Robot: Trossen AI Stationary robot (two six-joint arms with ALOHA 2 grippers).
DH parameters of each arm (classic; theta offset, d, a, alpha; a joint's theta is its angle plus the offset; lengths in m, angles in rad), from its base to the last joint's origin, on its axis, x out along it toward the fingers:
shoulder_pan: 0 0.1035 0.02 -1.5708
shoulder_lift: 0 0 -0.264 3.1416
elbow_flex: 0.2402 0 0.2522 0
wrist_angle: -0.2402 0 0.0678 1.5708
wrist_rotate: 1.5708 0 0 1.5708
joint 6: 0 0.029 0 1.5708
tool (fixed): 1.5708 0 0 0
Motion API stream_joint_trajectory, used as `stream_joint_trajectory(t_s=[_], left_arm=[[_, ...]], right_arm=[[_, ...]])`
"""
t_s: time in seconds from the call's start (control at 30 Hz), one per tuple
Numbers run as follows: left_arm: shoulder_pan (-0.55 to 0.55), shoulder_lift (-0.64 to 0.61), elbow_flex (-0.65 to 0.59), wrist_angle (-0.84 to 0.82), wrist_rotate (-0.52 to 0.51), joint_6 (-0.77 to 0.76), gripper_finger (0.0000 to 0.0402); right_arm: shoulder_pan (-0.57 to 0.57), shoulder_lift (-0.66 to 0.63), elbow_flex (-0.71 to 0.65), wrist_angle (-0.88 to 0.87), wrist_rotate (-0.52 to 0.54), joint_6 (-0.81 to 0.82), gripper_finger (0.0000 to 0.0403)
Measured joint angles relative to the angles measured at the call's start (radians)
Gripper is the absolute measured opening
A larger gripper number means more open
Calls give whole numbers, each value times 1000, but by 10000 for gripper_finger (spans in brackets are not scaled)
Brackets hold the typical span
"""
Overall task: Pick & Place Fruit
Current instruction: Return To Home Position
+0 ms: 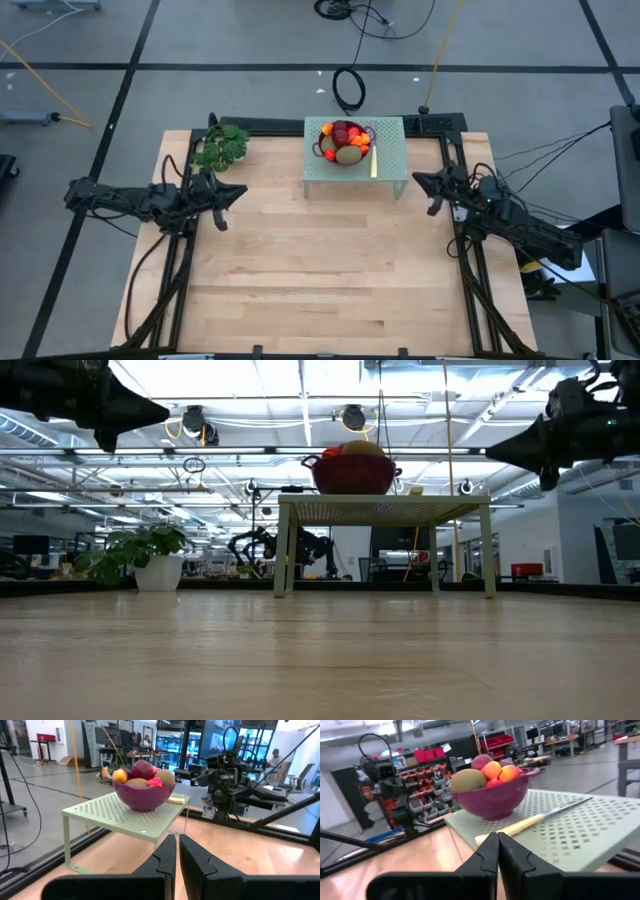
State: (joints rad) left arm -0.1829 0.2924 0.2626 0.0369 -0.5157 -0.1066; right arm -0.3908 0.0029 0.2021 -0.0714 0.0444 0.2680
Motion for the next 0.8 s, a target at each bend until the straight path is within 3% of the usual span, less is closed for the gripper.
stream_joint_trajectory(t_s=[0.2,0.53,0.8], left_arm=[[0,0,0,-36,3,-4,21],[0,-9,0,-27,99,39,21],[0,-177,0,-144,158,72,21]], right_arm=[[0,0,-5,21,-22,6,0],[0,0,-5,35,-21,-19,0],[0,0,-5,38,-23,7,0]])
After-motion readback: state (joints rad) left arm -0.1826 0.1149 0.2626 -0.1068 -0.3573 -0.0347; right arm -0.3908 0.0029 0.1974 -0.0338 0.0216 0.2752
